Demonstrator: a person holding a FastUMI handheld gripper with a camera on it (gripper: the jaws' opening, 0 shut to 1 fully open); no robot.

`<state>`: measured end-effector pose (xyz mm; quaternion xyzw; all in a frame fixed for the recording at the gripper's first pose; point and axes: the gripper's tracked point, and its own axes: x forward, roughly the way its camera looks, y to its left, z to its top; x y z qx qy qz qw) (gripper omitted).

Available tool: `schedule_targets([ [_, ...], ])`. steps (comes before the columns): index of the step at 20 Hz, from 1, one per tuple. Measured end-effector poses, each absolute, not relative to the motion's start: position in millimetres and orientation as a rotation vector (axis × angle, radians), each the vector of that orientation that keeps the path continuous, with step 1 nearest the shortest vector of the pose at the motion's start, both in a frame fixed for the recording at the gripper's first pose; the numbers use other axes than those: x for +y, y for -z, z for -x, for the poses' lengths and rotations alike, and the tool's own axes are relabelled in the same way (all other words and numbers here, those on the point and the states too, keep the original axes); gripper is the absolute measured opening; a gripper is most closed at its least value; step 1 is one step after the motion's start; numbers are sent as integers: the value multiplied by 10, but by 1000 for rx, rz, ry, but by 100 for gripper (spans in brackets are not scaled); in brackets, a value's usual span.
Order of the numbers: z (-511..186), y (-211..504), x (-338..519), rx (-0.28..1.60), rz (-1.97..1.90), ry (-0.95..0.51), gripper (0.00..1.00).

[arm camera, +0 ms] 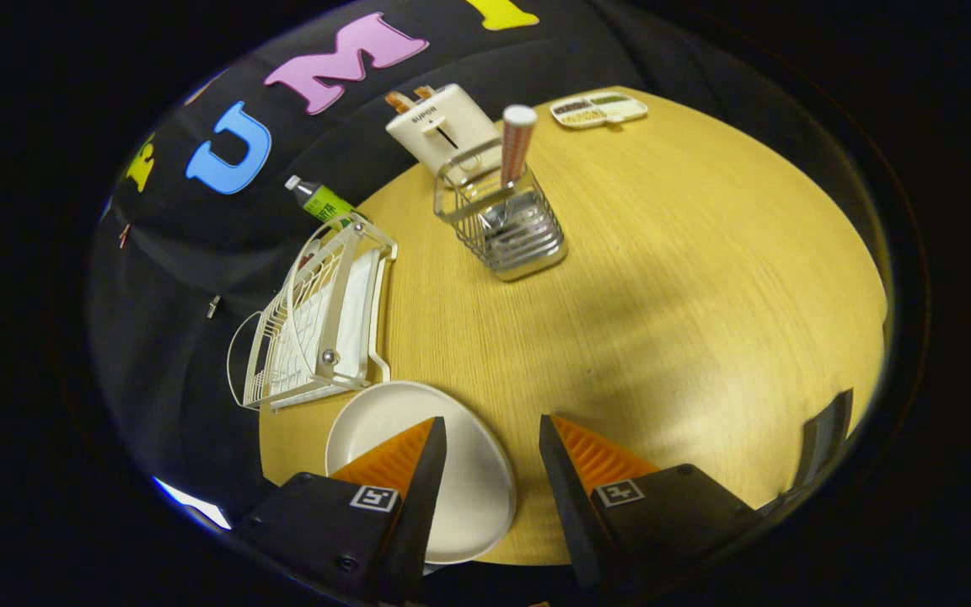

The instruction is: Take the plate from the dish rack, then take the spoon from the basket and place it into the plate.

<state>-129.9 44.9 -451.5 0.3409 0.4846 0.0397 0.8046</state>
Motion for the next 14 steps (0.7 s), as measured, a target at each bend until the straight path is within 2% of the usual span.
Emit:
schedule_targets([
  [3,1017,4026,53,864,-554,-106,69],
  [4,890,3850,-114,813,-488,-104,73],
  [6,615,3617,-419,737,-360,-98,74],
  [8,398,3595,-602,729,-268,-107,74],
  [12,123,4021,-668,821,-225,-155,74],
  [14,58,4207,-605,859,-217,-188,64],
])
